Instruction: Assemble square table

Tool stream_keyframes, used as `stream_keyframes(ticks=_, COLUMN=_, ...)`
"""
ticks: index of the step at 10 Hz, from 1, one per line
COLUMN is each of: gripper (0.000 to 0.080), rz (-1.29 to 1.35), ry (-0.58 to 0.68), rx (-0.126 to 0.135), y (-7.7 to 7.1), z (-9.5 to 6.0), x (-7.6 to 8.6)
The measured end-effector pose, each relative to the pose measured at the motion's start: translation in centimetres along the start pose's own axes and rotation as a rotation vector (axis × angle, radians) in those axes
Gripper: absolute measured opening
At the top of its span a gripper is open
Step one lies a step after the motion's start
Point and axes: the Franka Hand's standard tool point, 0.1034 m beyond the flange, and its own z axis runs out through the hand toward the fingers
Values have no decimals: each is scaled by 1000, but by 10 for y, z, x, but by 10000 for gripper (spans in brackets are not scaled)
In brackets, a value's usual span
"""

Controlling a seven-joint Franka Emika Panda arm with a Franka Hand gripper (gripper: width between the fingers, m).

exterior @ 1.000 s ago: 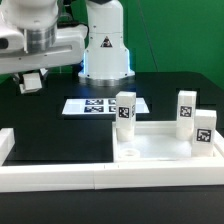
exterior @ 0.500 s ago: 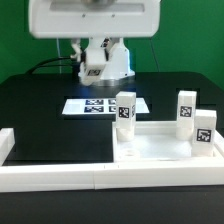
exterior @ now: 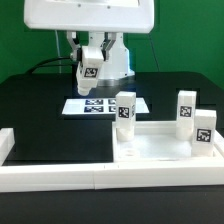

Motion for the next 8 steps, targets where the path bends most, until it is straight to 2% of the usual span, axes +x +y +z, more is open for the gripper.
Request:
stream_keyframes(ticks=1, gripper=290, rz=24, ry=75, rx=-7, y=-1, z=4, x=5)
stream_keyframes(ticks=3, gripper=290, rz=51, ry=176, rx=-16, y=-18, z=3, x=21)
stream_keyframes(ticks=4, gripper=290, rz=74, ry=252, rx=-39, y=-27, z=2, x=35)
stream_keyframes(ticks=5, gripper=290, rz=93, ry=317, rx=-45, y=-47, z=1, x=51)
stream_keyframes(ticks=6, gripper=290, rz=82, ry=380, rx=-59, y=-61, z=-4, x=66)
stream_keyframes(ticks=7, gripper=290, rz=65, ry=429, rx=-99, y=-52, z=-6, x=65)
stream_keyframes(ticks=8, gripper=290, rz=72, ry=452, rx=-121, y=-45, z=-5, x=61)
